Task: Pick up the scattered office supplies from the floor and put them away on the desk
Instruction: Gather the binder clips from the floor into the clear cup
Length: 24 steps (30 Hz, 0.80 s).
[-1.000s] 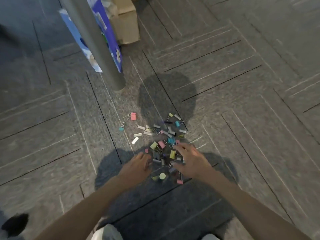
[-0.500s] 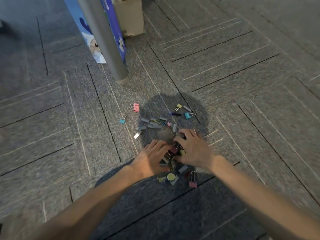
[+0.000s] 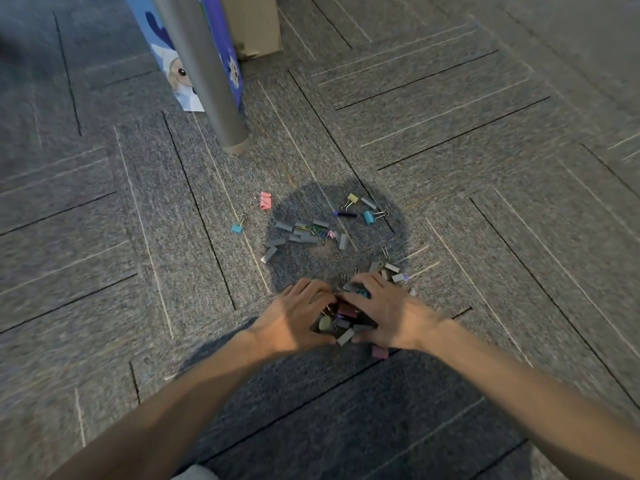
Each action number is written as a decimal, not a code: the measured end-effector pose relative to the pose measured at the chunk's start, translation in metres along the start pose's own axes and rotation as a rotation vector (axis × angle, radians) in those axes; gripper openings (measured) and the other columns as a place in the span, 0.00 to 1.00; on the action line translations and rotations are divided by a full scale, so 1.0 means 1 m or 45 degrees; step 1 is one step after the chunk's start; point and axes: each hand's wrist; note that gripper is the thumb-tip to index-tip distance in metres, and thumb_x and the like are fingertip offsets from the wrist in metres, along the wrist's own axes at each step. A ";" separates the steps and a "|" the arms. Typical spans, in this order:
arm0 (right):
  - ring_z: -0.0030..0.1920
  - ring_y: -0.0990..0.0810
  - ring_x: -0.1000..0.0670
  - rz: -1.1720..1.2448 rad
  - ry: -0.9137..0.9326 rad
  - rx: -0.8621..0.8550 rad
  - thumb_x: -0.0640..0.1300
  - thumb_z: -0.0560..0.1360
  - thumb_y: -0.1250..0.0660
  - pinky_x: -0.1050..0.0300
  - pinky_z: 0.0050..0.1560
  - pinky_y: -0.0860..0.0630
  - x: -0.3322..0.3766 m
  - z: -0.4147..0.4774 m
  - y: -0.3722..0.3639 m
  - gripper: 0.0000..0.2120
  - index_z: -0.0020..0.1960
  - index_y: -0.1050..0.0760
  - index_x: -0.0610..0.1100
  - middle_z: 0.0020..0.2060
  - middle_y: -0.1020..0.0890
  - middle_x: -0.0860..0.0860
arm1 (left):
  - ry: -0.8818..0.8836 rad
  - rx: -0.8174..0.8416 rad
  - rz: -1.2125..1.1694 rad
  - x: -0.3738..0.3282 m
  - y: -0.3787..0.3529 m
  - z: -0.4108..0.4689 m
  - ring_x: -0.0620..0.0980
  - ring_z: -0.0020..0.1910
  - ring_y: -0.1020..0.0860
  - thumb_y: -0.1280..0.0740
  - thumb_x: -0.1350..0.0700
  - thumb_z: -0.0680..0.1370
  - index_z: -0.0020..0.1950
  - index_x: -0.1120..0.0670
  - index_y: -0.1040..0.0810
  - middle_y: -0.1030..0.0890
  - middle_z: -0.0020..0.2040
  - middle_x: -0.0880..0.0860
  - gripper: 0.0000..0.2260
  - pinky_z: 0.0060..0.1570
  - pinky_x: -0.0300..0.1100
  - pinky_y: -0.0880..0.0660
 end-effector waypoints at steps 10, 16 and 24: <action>0.45 0.29 0.54 0.204 -0.051 0.052 0.55 0.74 0.31 0.56 0.44 0.22 0.005 0.001 0.008 0.21 0.58 0.37 0.48 0.57 0.40 0.50 | 0.474 -0.082 0.145 -0.014 0.001 -0.012 0.51 0.48 0.26 0.36 0.30 0.67 0.57 0.60 0.25 0.23 0.52 0.53 0.36 0.44 0.44 0.25; 0.39 0.29 0.52 0.197 0.017 0.022 0.54 0.72 0.33 0.52 0.37 0.24 0.011 0.003 0.003 0.15 0.44 0.37 0.47 0.50 0.37 0.51 | 0.597 -0.020 0.056 -0.023 0.002 -0.012 0.49 0.49 0.28 0.33 0.33 0.67 0.57 0.55 0.28 0.26 0.52 0.50 0.31 0.45 0.43 0.30; 0.43 0.27 0.50 0.118 0.031 0.005 0.36 0.73 0.33 0.56 0.40 0.24 0.013 -0.001 -0.003 0.21 0.61 0.37 0.46 0.57 0.37 0.49 | 0.622 0.126 -0.191 -0.029 0.012 -0.001 0.42 0.40 0.27 0.27 0.50 0.71 0.59 0.52 0.34 0.36 0.52 0.47 0.22 0.30 0.33 0.26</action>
Point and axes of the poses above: each hand's wrist, its own z-axis towards the middle knuckle, its own y-axis out of the back of the hand, x = y × z
